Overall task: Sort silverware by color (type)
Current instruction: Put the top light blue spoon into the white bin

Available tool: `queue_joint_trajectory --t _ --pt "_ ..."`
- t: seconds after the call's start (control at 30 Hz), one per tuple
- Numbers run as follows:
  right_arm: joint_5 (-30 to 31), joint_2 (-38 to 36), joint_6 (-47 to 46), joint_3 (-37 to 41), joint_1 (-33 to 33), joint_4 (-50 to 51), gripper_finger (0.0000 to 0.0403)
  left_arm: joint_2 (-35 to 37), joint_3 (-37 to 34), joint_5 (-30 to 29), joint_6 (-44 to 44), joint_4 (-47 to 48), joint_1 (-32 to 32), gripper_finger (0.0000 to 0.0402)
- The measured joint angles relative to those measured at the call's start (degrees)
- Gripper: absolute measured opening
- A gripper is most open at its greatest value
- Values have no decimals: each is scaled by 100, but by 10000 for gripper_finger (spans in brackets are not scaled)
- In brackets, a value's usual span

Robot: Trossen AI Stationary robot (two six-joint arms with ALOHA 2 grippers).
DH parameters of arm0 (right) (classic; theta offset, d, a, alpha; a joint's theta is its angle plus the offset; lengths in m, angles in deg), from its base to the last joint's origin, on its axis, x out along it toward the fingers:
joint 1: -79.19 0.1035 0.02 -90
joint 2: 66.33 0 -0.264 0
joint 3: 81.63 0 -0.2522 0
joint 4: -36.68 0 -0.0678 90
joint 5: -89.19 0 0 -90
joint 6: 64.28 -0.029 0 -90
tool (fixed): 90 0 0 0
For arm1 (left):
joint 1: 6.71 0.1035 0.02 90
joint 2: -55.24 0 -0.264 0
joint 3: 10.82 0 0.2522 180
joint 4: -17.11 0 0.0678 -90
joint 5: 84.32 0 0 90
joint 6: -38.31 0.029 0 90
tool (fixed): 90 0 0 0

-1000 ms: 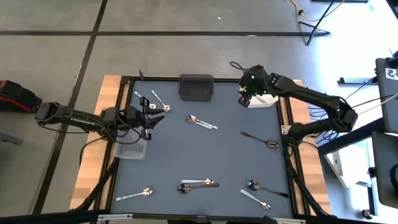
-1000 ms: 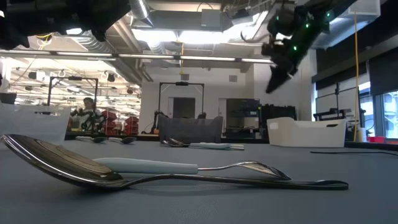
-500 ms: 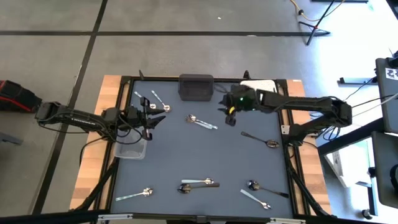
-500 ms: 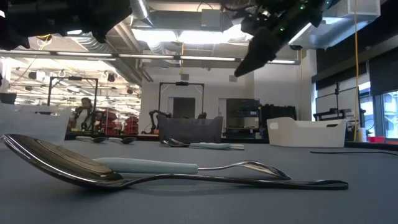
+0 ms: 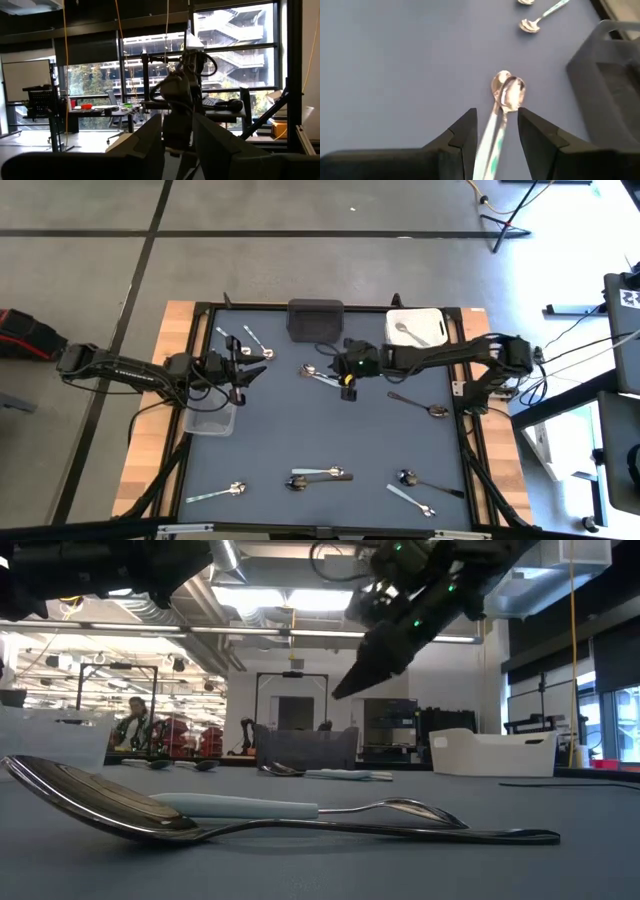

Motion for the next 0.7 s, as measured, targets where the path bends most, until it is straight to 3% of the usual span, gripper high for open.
queue_joint_trajectory --t 0.37,0.7 --pt "-50 915 -295 0 164 -956 131 0 0 -18 1 -3 18 105" --pt "114 1403 -362 0 148 -1036 131 0 0 -30 -47 -3 96 105"
